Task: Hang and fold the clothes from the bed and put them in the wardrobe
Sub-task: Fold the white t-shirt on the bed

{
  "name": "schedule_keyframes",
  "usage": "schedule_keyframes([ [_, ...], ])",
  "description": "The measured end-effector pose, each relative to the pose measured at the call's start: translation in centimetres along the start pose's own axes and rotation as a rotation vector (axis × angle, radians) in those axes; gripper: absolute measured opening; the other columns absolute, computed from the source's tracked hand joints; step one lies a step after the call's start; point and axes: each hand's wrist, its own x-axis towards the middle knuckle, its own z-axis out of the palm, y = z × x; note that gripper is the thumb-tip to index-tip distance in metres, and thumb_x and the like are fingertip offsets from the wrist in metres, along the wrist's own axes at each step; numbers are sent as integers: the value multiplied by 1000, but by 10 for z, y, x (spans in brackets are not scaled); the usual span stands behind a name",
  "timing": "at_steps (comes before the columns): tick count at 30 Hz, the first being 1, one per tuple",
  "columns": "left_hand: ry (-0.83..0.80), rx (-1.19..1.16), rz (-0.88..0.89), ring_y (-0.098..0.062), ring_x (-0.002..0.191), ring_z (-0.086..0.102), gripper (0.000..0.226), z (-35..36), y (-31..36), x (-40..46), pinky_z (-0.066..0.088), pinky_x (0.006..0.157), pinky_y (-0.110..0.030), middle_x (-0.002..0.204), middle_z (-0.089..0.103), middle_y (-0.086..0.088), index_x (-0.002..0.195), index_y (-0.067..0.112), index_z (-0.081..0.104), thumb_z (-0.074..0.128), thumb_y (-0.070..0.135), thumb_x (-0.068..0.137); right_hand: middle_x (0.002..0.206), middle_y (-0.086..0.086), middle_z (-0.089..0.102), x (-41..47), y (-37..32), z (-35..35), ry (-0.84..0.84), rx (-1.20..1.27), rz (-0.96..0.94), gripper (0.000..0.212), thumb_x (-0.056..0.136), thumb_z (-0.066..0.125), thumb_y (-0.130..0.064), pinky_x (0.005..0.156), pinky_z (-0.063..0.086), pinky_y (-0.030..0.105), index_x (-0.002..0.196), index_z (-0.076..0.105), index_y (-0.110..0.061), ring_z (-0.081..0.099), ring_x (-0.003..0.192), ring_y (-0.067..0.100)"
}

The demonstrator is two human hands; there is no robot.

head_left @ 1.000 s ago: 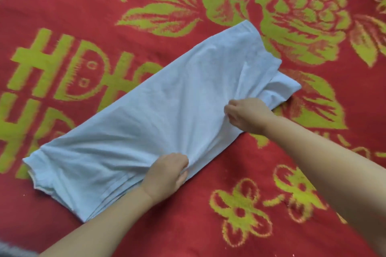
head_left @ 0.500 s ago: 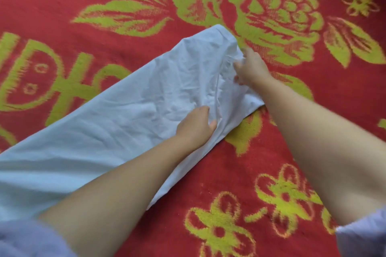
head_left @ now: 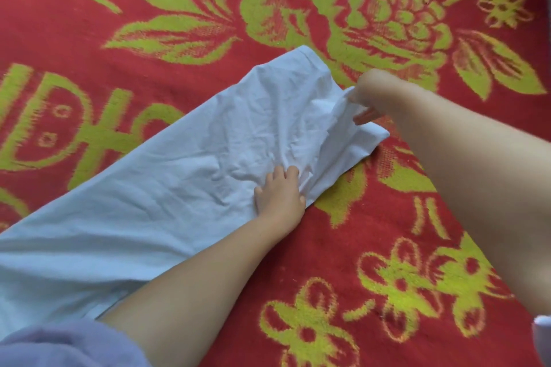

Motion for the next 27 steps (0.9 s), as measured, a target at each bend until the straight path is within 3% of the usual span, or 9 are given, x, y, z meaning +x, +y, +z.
schedule_keyframes([
  [2,68,-28,-2,-27,117,41,36,1,-3,-5,38,88,-43,123,44,-7,122,14,43,54,25,89,77,8,50,-11,-18,-7,-130,265,-195,22,95,49,0,51,57,26,75,43,-7,59,58,16],
  [4,178,-195,-5,-33,115,43,37,2,-9,-12,38,90,-45,121,47,-16,123,4,45,55,15,89,84,10,56,-30,-33,-10,-264,473,-560,17,91,57,1,65,60,26,79,49,-9,65,73,15],
  [6,256,-378,19,-38,110,46,40,1,-14,-19,39,93,-45,118,50,-23,125,-5,48,51,-2,85,89,12,57,-42,-28,-9,-277,468,-722,17,90,59,-4,78,59,33,78,51,-13,65,84,17],
  [8,248,-389,93,-37,109,49,50,4,-19,-26,40,95,-44,120,52,-22,132,-3,49,47,-11,82,85,12,53,-32,0,-12,-61,312,-645,18,91,53,-4,78,59,36,77,47,-13,61,83,21],
  [11,183,-276,188,-37,125,45,57,15,-22,-31,37,103,-46,137,47,-18,135,3,50,49,-10,80,83,13,54,-4,56,-16,182,156,-378,17,90,49,-4,61,54,31,74,48,-11,57,72,24],
  [15,171,-4,341,-39,129,46,55,31,-27,-38,34,106,-54,138,50,-20,127,3,59,55,-1,72,69,1,52,27,109,-3,240,-33,-248,3,86,53,-13,48,31,27,87,56,-12,47,66,21],
  [21,127,286,362,-30,131,46,56,34,-28,-46,36,102,-57,142,49,-12,131,14,58,60,22,76,80,2,52,38,123,18,148,175,-132,21,88,57,-34,72,51,41,86,48,-15,51,73,20],
  [25,71,331,406,-26,129,49,67,28,-29,-50,42,101,-54,139,52,-10,132,15,57,73,17,68,82,12,55,41,120,21,300,171,-150,13,84,56,-13,65,45,38,75,47,-12,54,80,28],
  [27,94,396,404,-24,122,56,65,25,-31,-50,49,96,-45,132,58,-10,131,11,58,62,10,66,89,15,57,40,123,23,393,145,-126,2,84,52,-9,63,35,32,84,50,-10,53,83,29],
])
